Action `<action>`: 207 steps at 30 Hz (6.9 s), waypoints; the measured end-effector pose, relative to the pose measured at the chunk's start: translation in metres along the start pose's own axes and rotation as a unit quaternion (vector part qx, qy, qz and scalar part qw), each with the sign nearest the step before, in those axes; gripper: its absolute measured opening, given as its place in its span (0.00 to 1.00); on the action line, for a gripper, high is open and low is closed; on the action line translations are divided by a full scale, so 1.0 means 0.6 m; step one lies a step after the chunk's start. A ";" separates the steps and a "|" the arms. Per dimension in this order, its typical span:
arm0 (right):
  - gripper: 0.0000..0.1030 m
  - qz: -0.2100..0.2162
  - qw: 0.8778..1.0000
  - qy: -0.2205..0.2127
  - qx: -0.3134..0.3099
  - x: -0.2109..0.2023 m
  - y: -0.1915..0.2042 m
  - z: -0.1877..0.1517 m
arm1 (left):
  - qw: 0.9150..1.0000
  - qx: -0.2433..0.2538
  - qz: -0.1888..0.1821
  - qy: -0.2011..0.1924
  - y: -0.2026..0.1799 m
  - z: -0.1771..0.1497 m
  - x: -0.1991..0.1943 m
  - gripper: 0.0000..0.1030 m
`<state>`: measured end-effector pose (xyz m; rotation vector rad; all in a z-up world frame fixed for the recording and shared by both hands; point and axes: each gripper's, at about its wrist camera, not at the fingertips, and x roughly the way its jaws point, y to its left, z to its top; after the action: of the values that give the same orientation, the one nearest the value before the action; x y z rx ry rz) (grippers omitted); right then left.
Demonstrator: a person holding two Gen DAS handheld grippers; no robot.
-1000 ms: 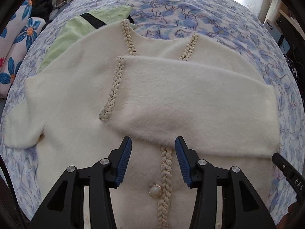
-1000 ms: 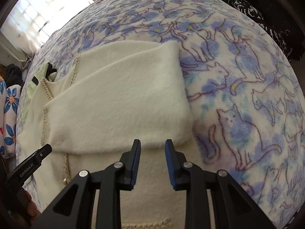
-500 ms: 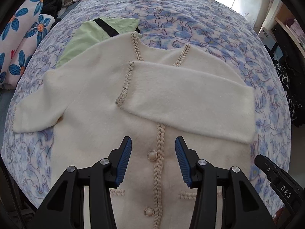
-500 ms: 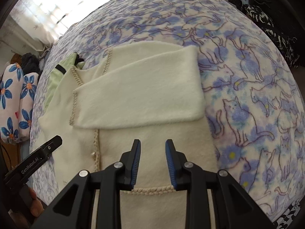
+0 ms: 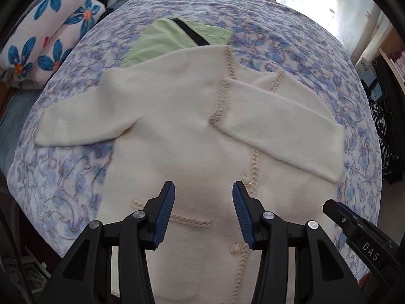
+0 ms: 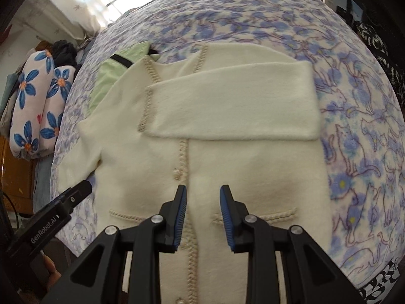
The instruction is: Fold large clothes
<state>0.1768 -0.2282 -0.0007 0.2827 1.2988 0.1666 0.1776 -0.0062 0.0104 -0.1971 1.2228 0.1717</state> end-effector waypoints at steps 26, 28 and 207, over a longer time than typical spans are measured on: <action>0.26 0.030 0.990 0.064 -0.125 0.227 0.482 0.002 | 0.978 -0.194 -0.002 0.076 0.562 0.060 0.168 0.45; 0.26 0.031 0.989 0.062 -0.127 0.250 0.506 0.008 | 0.973 -0.214 -0.005 0.082 0.602 0.061 0.193 0.45; 0.23 0.012 0.993 -0.093 -0.070 0.221 0.057 0.139 | 0.998 0.019 0.021 -0.058 0.206 0.223 0.291 0.62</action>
<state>0.2933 -0.1682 -0.0928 0.1888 1.0942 0.2454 0.3285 0.1505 -0.1175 -0.1262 1.1141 0.1946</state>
